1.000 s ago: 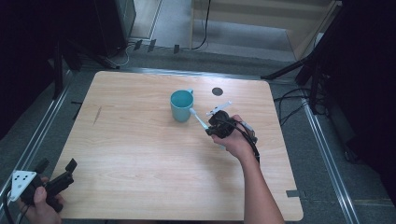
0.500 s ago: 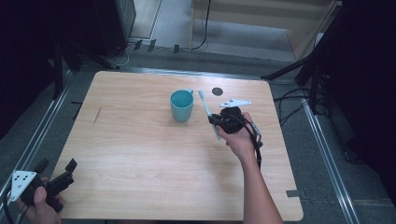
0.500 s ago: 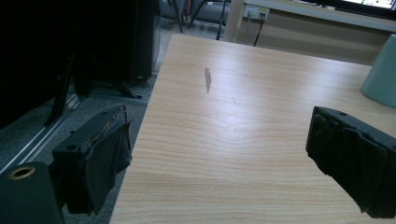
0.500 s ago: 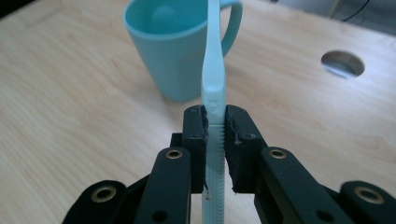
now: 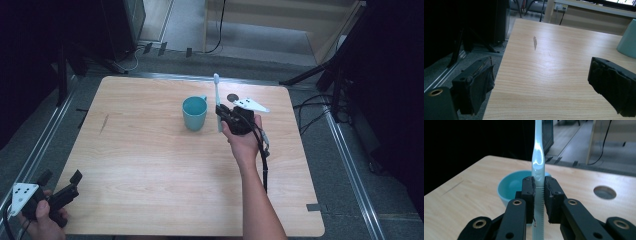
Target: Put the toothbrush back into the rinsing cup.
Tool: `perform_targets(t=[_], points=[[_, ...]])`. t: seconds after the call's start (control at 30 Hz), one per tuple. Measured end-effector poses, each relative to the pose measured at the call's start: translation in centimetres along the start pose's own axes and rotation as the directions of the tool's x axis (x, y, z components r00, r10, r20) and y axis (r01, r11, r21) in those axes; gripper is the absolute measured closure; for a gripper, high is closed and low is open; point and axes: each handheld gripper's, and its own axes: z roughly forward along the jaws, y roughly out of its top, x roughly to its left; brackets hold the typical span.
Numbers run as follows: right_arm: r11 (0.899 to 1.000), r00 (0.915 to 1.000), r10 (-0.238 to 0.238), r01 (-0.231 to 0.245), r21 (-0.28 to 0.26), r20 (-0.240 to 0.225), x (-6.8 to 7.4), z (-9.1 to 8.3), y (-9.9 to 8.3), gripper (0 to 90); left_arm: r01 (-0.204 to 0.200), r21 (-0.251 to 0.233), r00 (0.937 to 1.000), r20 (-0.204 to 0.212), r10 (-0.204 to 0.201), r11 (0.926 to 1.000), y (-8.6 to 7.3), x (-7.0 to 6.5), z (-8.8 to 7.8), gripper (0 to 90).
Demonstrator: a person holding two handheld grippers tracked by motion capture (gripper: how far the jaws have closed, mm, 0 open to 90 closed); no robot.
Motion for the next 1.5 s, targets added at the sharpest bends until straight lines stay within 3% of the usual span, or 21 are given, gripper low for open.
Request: perform_targets(t=[0.17,0.27,0.47,0.77,0.93,1.23,1.5], points=[[0.997,0.9998,-0.014,0.016,-0.077,0.016,1.1,1.1,0.9,79.3,0.004,-0.001,1.0,0.002,-0.004,1.0,0.0,0.0,0.0,6.8],[0.991,0.9998,-0.012,0.014,-0.13,0.015,1.7,1.7,1.5,79.2,0.006,-0.001,1.0,0.002,-0.006,1.0,0.0,0.0,0.0,6.8],[0.979,0.9987,-0.051,0.052,-0.199,0.008,2.3,3.4,1.9,79.2,0.002,-0.001,1.0,0.0,-0.002,1.0,0.0,0.0,0.0,6.8],[0.977,0.9993,-0.034,0.031,-0.213,-0.011,3.0,5.6,1.8,79.2,0.006,-0.004,1.0,0.002,-0.006,1.0,0.0,0.0,0.0,6.8],[0.972,0.9995,0.001,-0.008,-0.236,-0.033,3.1,6.7,1.5,79.2,0.005,-0.005,1.0,0.002,-0.005,1.0,0.0,0.0,0.0,6.8],[0.987,0.9996,-0.029,0.029,-0.158,0.004,3.4,8.1,0.2,79.2,0.007,-0.004,1.0,0.003,-0.007,1.0,0.0,0.0,0.0,6.8],[0.995,0.9997,-0.017,0.018,-0.094,0.015,3.4,8.4,-1.0,79.2,0.007,-0.005,1.0,0.003,-0.007,1.0,0.0,0.0,0.0,6.8]])
